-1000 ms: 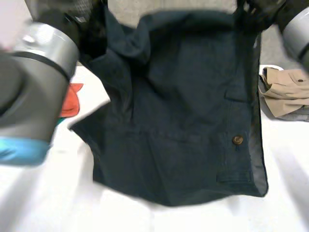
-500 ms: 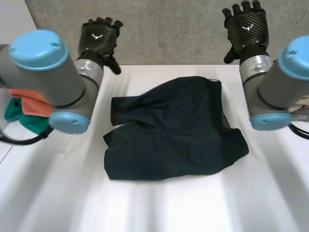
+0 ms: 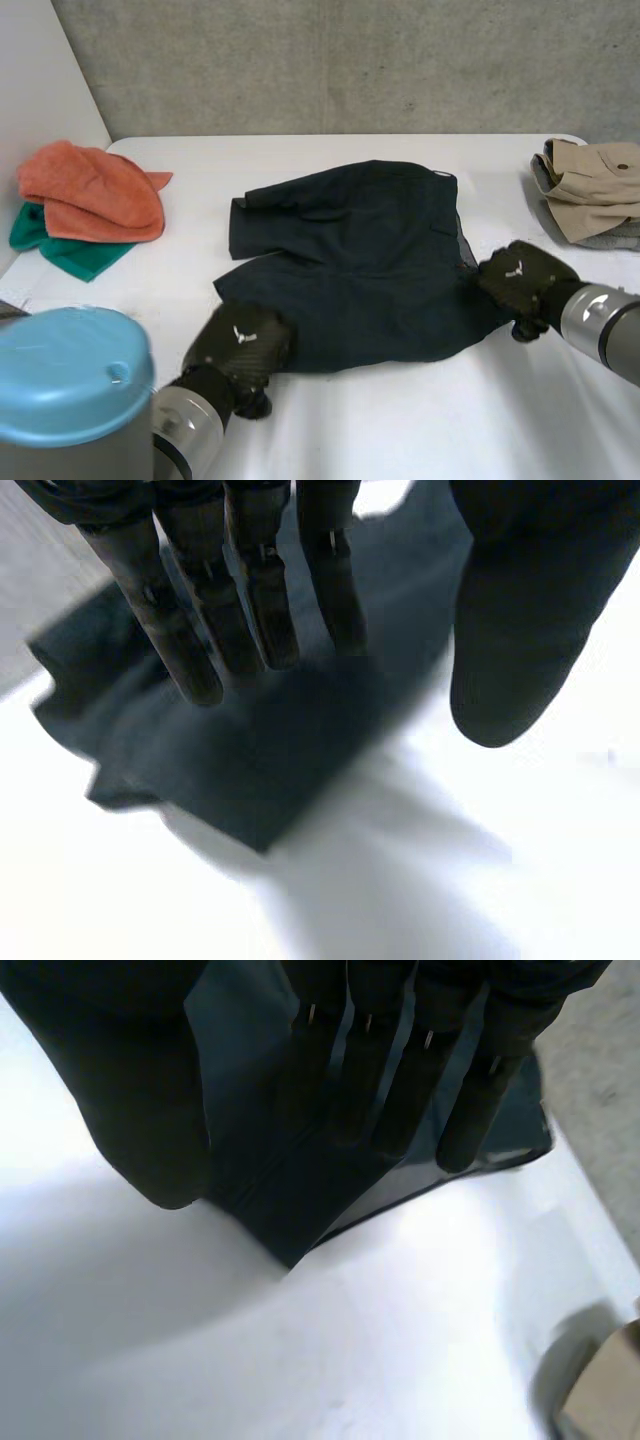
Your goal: Fold the laundry.
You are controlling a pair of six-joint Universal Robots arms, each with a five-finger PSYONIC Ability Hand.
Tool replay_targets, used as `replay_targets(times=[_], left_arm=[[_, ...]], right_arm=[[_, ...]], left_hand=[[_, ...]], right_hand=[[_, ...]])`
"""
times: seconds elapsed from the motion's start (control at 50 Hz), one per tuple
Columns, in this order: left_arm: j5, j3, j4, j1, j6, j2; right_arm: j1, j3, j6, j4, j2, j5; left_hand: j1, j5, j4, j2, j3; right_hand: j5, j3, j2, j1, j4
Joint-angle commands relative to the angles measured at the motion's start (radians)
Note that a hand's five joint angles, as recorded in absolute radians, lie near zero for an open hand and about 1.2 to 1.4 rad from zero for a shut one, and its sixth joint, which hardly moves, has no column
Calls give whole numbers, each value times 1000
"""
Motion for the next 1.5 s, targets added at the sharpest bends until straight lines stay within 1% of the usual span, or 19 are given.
replay_targets(times=[0.02,0.08,0.26,0.4,0.5,0.52,0.54,0.6,0.74,0.8,0.9,1.0,1.12,1.2,1.26,1.36,1.42,1.44,1.5], left_arm=[[0,42,38,66,-1,-92],[-1,63,101,83,4,-138],[-47,136,219,88,18,-232],[-55,212,242,88,21,-328],[-56,257,248,88,55,-388],[-56,263,251,88,62,-396],[-56,269,254,89,71,-402],[-59,281,312,100,99,-407],[-72,268,362,108,145,-366],[-70,229,345,109,179,-281],[-67,183,258,97,237,-99],[-61,185,46,79,262,114],[-44,220,-155,65,263,198],[-12,231,-247,54,265,187],[2,222,-267,54,271,118],[-3,273,-256,68,272,-87],[-13,390,-232,89,279,-216],[-15,424,-226,97,285,-247],[-23,568,-183,138,341,-338]], right_arm=[[-27,47,46,-167,90,-101],[-29,52,72,-224,115,-111],[-23,23,152,-382,195,-130],[-21,-43,178,-465,277,-124],[-6,-83,178,-483,320,-117],[-1,-89,178,-483,325,-117],[5,-100,179,-485,330,-115],[11,-109,188,-488,327,-109],[9,-101,236,-456,264,-40],[6,-100,247,-401,196,-26],[-6,-126,222,-196,46,-22],[-4,-186,182,38,-132,-17],[-6,-224,97,308,-235,-9],[5,-209,-24,449,-236,-9],[8,-198,-55,452,-224,6],[25,-228,-34,393,2,79],[43,-276,-14,341,86,126],[61,-316,10,296,125,167],[97,-382,53,213,175,224]], left_hand=[[-152,-159,-158,-159,-164],[-167,-174,-173,-174,-179],[-187,-195,-193,-194,-200],[-152,-160,-158,-159,-165],[32,25,26,26,20],[109,101,102,102,96],[199,192,193,192,187],[741,734,735,734,728],[743,736,737,736,730],[743,736,737,736,730],[743,736,737,736,730],[743,736,737,736,730],[743,736,737,736,730],[743,736,737,736,730],[743,736,737,736,730],[743,736,737,736,730],[743,736,737,736,730],[743,736,737,736,730],[743,736,737,736,730]], right_hand=[[-275,-281,-287,-286,-284],[-370,-376,-381,-381,-378],[-332,-338,-343,-343,-340],[-133,-138,-144,-143,-141],[207,202,196,197,199],[327,322,316,317,319],[651,646,640,641,643],[697,692,686,687,689],[697,692,686,687,689],[697,692,686,687,689],[697,692,686,687,689],[697,692,686,687,689],[697,692,686,687,689],[697,692,686,687,689],[697,692,686,687,689],[697,692,686,687,689],[697,692,686,687,689],[697,692,686,687,689],[697,692,686,687,689]])
